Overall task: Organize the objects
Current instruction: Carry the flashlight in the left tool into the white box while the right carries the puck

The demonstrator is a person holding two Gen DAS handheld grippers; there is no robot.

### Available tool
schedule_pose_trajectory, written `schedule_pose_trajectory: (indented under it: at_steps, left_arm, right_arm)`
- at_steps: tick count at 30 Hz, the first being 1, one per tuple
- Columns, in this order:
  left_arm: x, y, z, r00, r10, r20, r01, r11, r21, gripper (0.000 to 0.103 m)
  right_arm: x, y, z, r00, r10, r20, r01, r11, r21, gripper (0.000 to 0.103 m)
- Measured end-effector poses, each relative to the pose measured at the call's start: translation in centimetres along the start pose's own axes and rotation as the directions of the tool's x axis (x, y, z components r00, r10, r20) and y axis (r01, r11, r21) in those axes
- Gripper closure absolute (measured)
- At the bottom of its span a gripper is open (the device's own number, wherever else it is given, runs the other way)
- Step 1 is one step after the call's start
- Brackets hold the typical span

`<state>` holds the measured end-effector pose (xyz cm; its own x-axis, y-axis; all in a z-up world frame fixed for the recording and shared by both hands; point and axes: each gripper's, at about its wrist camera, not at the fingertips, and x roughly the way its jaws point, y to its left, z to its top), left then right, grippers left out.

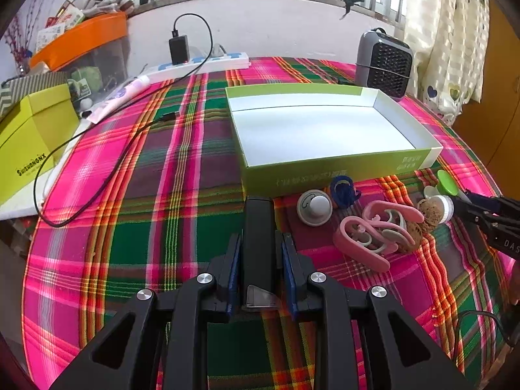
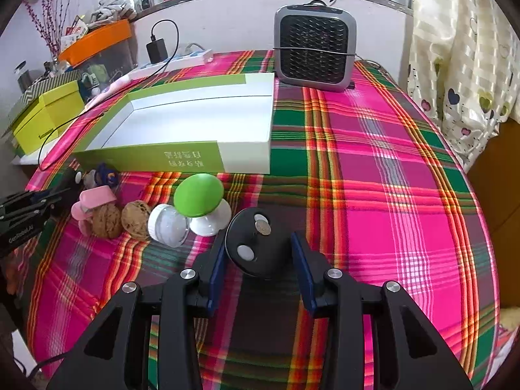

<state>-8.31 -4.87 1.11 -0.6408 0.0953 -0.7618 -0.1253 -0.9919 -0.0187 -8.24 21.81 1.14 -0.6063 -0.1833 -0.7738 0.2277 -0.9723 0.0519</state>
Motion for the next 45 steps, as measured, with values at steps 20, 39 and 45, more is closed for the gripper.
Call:
schedule_pose_trajectory:
  at_steps: [20, 39, 45]
  left_arm:
    - [-2.7, -0.9, 1.4, 0.997, -0.035, 0.069, 0.035, 0.999, 0.002, 0.082]
    - [-2.5, -1.7, 4.1, 0.994, -0.061, 0.092, 0.061, 0.998, 0.002, 0.082]
    - [-1.5, -1.8, 5.5, 0.994, -0.069, 0.091, 0.068, 0.998, 0.006, 0.082]
  right_arm:
    - [-2.2, 0.8, 1.2, 0.997, 0.038, 0.070, -0.038, 0.999, -0.003, 0.063]
    - [-3.0, 2.4, 4.4, 0.990, 0.081, 0.119, -0.076, 0.996, -0.046, 0.063]
    - [-1.8, 2.9, 6.2, 0.988, 0.104, 0.113, -0.098, 0.994, -0.057, 0.063]
